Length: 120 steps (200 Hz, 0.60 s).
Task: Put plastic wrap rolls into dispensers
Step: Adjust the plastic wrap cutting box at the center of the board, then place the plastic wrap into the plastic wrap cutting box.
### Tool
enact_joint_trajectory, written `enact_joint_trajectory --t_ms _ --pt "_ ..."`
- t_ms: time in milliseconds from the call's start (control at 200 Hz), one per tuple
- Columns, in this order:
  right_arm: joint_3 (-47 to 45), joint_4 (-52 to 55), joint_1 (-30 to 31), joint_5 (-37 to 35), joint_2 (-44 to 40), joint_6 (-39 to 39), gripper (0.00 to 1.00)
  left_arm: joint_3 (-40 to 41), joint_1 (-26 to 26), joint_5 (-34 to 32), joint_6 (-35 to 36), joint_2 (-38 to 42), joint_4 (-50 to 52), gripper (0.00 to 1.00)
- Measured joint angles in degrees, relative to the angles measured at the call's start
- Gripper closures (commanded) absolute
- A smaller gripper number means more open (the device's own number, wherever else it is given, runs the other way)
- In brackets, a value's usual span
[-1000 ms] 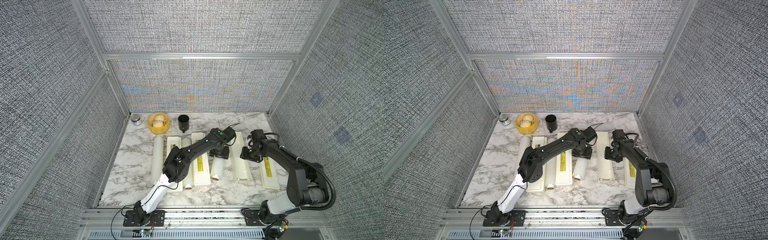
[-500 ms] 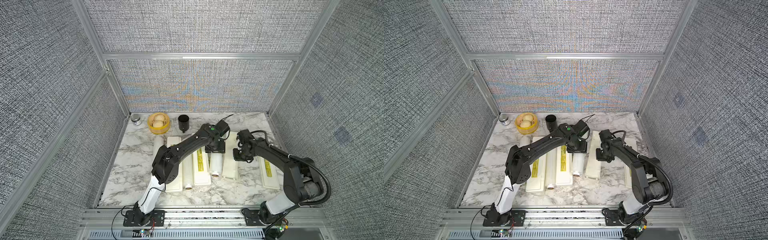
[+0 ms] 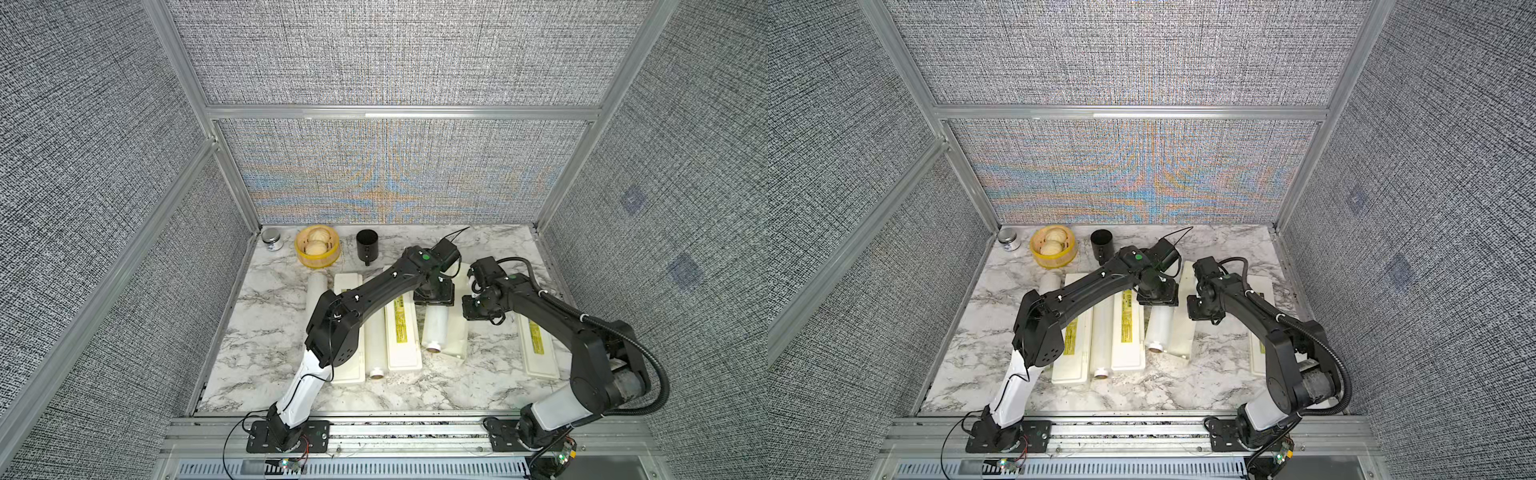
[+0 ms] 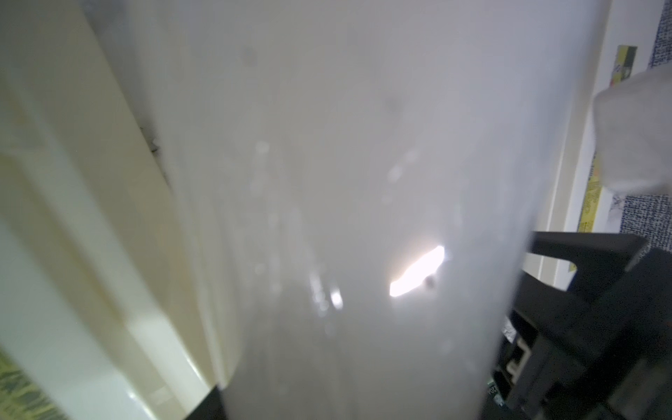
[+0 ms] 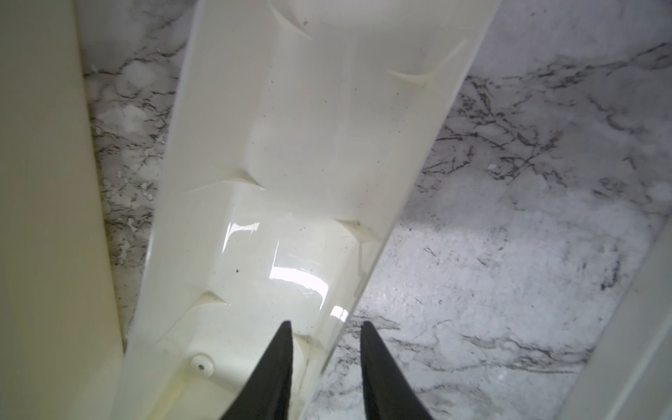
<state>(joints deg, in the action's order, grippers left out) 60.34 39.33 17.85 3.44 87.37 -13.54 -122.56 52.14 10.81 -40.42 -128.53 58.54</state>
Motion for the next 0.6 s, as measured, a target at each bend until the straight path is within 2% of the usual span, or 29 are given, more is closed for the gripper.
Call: enact_joint_trajectory --t_ms 130,380,600 --pt "0.3 1.6 -1.7 2.2 -4.4 0.6 0.62 -3.4 0.7 1.4 2.4 -2.1 0.0 0.41" --pt "-1.4 4.5 -8.8 4.4 -11.2 0.8 0.62 -10.1 1.6 2.7 3.5 -7.1 0.0 0.41" --pt "-3.0 6.2 -10.1 5.0 -13.9 1.1 0.62 -15.0 1.8 1.1 3.6 -11.4 0.0 0.41"
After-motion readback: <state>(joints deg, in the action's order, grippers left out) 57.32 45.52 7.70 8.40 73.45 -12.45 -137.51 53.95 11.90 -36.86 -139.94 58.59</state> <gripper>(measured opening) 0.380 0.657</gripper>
